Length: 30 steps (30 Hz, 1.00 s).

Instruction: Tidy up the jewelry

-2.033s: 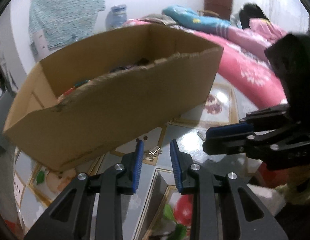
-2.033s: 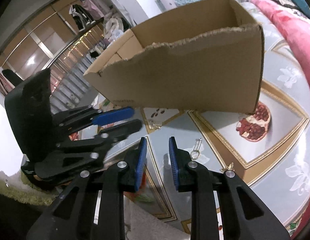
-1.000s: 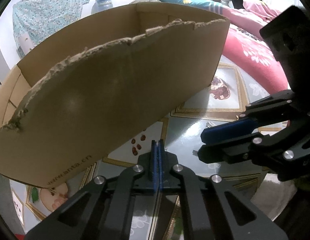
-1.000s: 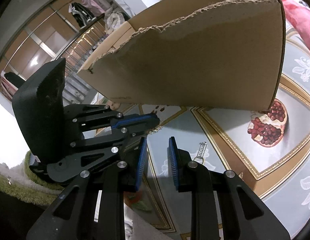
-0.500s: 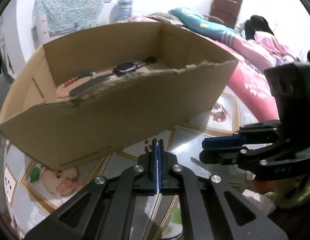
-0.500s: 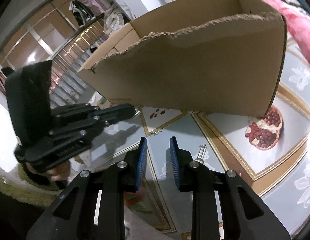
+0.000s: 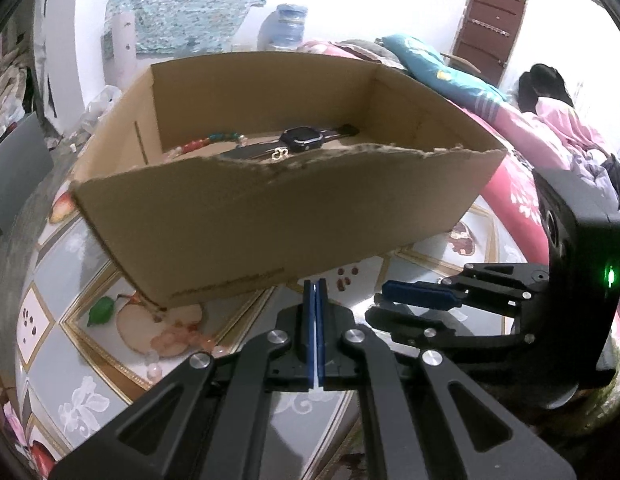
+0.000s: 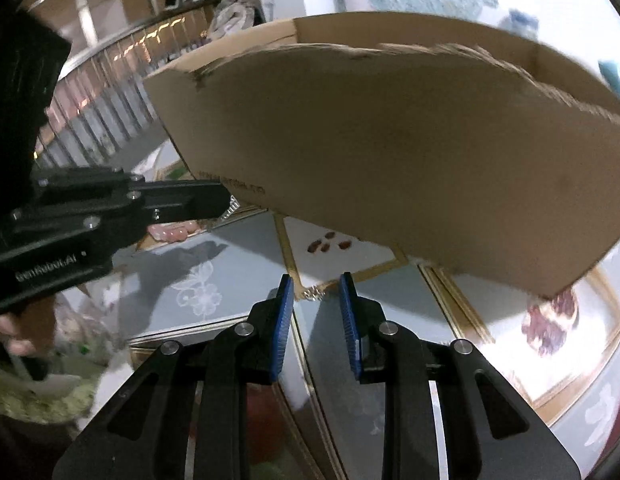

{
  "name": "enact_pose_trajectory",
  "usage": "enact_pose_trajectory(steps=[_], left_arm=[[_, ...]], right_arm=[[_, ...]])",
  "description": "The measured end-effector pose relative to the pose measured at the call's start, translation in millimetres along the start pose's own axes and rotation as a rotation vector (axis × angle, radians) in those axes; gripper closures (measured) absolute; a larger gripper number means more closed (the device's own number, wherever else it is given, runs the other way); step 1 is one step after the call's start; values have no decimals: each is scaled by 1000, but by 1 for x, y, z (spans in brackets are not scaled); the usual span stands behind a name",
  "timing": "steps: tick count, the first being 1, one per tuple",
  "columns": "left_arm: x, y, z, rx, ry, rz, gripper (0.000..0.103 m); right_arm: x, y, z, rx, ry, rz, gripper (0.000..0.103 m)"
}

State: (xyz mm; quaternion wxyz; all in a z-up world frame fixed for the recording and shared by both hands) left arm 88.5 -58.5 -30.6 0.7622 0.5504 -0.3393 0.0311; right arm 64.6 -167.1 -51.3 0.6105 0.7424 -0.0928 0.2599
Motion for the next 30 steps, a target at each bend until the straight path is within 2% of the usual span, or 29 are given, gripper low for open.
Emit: enact_pose_trajectory(steps=[2, 4, 6, 7, 17, 25, 30], left_arm=[[-1, 1, -4, 1, 7, 2, 103], [-2, 1, -8, 0, 18, 4, 103], [-3, 1, -11, -1, 26, 5, 103], [-3, 1, -13, -2, 30, 6, 103], [-5, 14, -15, 7, 37, 35, 103], [-3, 42, -7, 26, 19, 88, 103], [10, 75, 2, 10, 0, 158, 103]], right_arm=[[0, -1, -4, -39, 31, 4, 82], [-5, -1, -4, -76, 53, 8, 91], [-5, -2, -3, -73, 42, 5, 101], [-5, -1, 0, -65, 28, 2, 102], [-10, 15, 14, 58, -70, 14, 103], [-6, 63, 30, 120, -135, 99, 103], [11, 97, 43, 147, -143, 185, 103]])
Point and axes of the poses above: each gripper's, at about its wrist camera, not at the fingertips, and y roughly against the way its jaws point, z to its right, x to its top, the point moved 4 cm from there along -y, roughly the way its jaws point, and after that the axes turned 7 degrees about -z, right-handed, at the moved point
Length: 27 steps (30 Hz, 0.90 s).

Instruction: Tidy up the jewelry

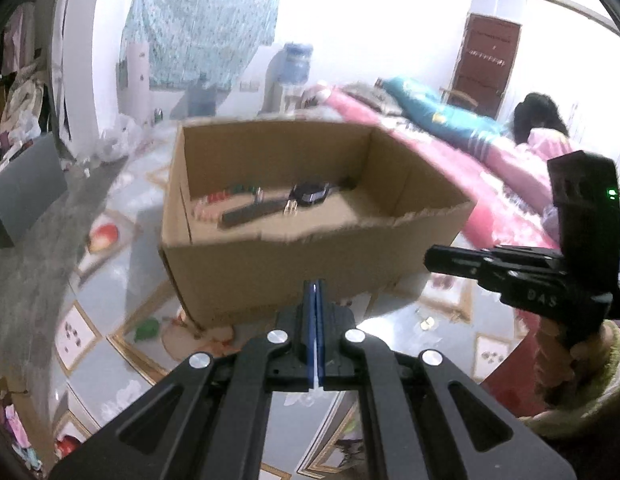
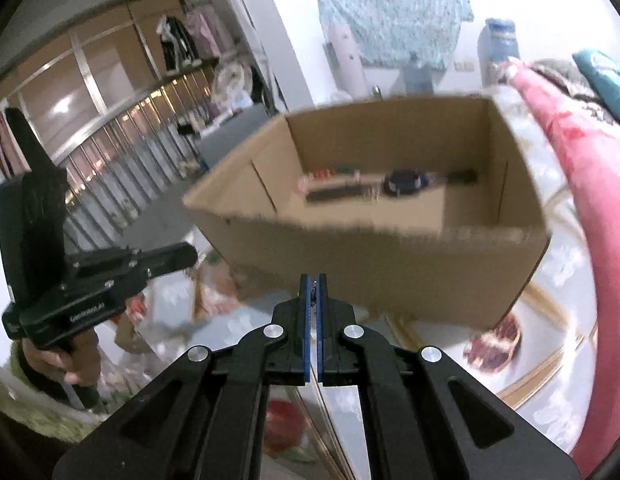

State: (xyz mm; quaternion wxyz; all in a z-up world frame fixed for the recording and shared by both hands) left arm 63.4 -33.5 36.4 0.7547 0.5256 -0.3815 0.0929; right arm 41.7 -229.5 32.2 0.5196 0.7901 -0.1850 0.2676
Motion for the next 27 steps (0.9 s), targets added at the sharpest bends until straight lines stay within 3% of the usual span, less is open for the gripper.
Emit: enact_pose_trajectory(steps=[6, 10, 17, 21, 22, 25, 27], left_arm=[[37, 26, 4, -34, -33, 95, 103], [61, 14, -1, -49, -3, 99, 103], [91, -39, -18, -95, 36, 28, 102], [97, -73, -27, -81, 59, -54, 102], [97, -79, -29, -71, 67, -66, 99], [94, -91, -38, -42, 107, -91, 83], [91, -91, -42, -50, 122, -86, 82]], right_arm=[[44, 13, -1, 67, 5, 87, 103], [72, -2, 0, 83, -17, 78, 103], [97, -37, 19, 73, -94, -27, 102], [101, -59, 26, 78, -127, -89, 95], [101, -63, 28, 77, -134, -102, 88], [100, -67, 31, 77, -152, -110, 82], [99, -63, 32, 76, -152, -100, 80]])
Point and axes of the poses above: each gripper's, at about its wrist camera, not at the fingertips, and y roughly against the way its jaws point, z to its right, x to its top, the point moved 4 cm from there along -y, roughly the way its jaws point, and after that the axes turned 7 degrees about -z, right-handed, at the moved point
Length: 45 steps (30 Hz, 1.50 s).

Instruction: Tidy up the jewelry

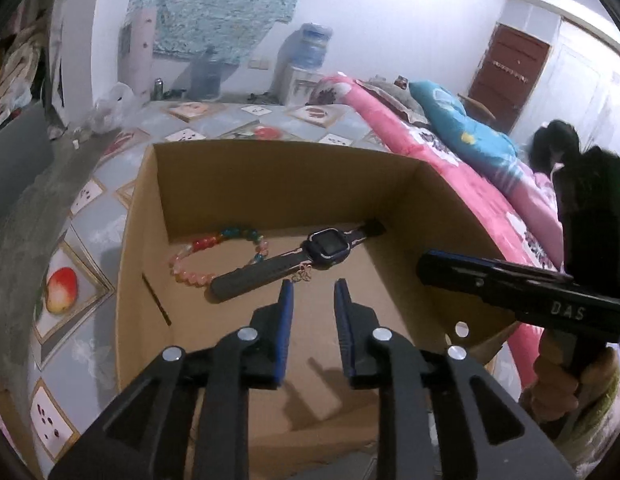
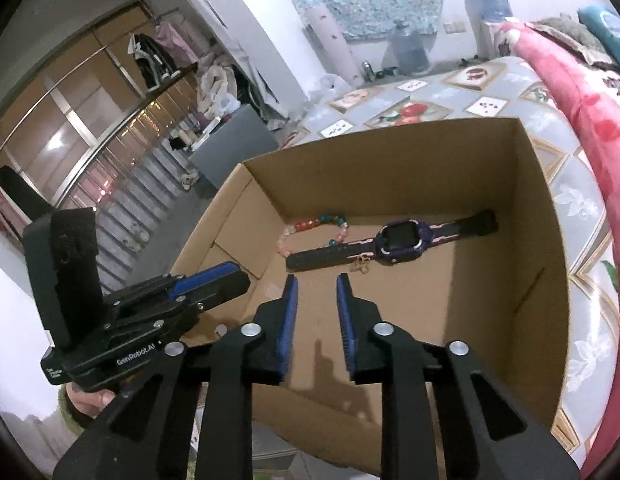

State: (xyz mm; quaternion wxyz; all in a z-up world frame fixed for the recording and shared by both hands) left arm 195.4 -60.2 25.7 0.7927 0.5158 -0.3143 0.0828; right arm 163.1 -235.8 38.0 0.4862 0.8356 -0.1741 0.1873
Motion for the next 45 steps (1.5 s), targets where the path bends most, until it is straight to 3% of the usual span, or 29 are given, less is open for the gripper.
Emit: enact_pose_trajectory(steps=[15, 26, 33, 41, 45], left_arm=[[-14, 38, -1, -11, 55, 64, 82], [-51, 80, 13, -29, 23, 114, 79], [-83, 85, 26, -14, -20, 80, 70], [-121, 63, 30, 8, -1, -10, 68], [-136, 44, 45, 23, -48, -58, 68]], right_arm=[[-7, 62, 10, -4, -17, 147, 72], [-58, 114, 11, -55, 45, 215, 68], [-93, 120, 23, -95, 32, 177, 68], [-129, 87, 35, -83, -30, 56, 69], [-147, 68, 38, -130, -36, 2, 76]])
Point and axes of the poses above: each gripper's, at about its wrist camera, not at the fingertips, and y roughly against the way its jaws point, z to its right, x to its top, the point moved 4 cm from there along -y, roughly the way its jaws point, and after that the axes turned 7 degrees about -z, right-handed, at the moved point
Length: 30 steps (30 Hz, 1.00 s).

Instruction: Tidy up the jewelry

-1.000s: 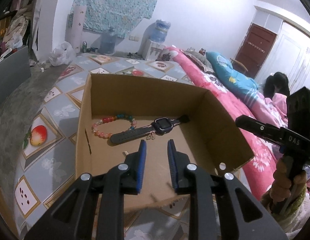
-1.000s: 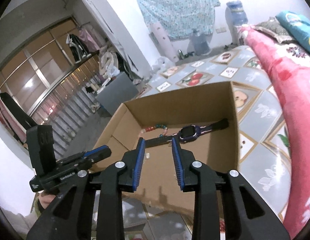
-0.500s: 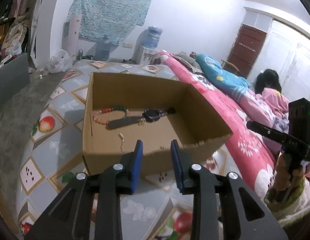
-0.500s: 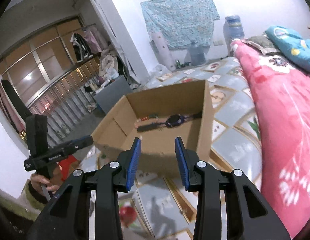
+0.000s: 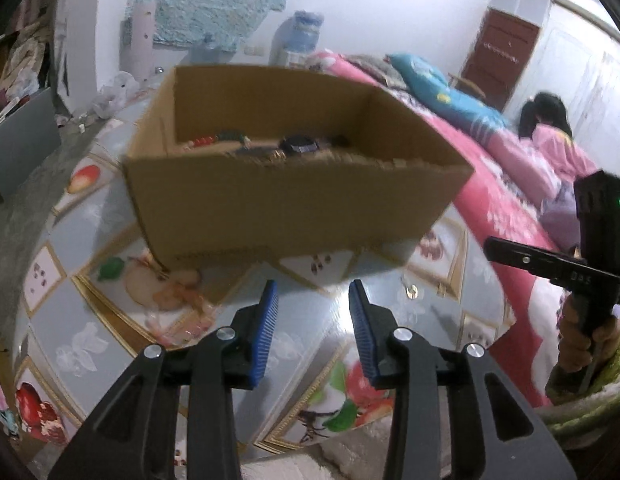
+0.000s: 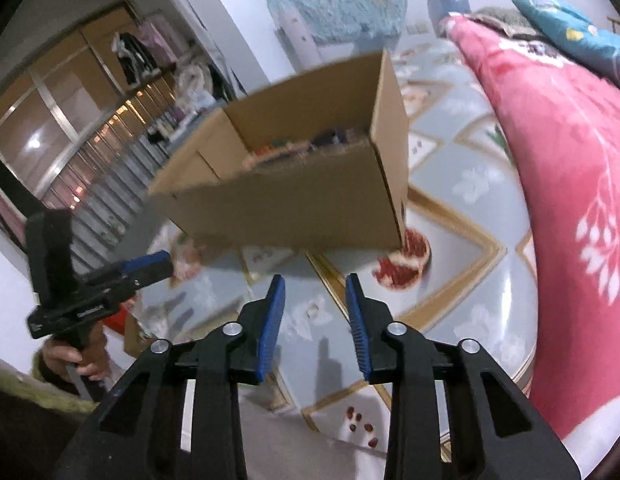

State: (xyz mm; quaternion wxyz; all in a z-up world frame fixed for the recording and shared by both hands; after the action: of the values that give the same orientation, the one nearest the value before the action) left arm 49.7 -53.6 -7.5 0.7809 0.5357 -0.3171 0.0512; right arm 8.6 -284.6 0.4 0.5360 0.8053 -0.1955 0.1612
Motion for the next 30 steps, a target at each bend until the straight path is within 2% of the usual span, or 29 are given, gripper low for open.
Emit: enact_pose_trajectory(steps=[6, 9, 15, 22, 30], left_arm=[[-9, -34, 24, 21, -69, -68, 68], [-11, -46, 34, 36, -103, -89, 68], [-6, -63, 43, 39, -131, -126, 67], [5, -75, 45, 50, -137, -146, 48], [16, -92, 54, 18, -143, -188, 47]], right_arm=[[-22, -24, 2, -101, 29, -72, 86], [-29, -32, 4, -143, 48, -87, 88], [-28, -35, 3, -108, 46, -88, 88], [-24, -42, 0, -114, 74, -95, 86], [-27, -43, 5, -142, 95, -97, 85]])
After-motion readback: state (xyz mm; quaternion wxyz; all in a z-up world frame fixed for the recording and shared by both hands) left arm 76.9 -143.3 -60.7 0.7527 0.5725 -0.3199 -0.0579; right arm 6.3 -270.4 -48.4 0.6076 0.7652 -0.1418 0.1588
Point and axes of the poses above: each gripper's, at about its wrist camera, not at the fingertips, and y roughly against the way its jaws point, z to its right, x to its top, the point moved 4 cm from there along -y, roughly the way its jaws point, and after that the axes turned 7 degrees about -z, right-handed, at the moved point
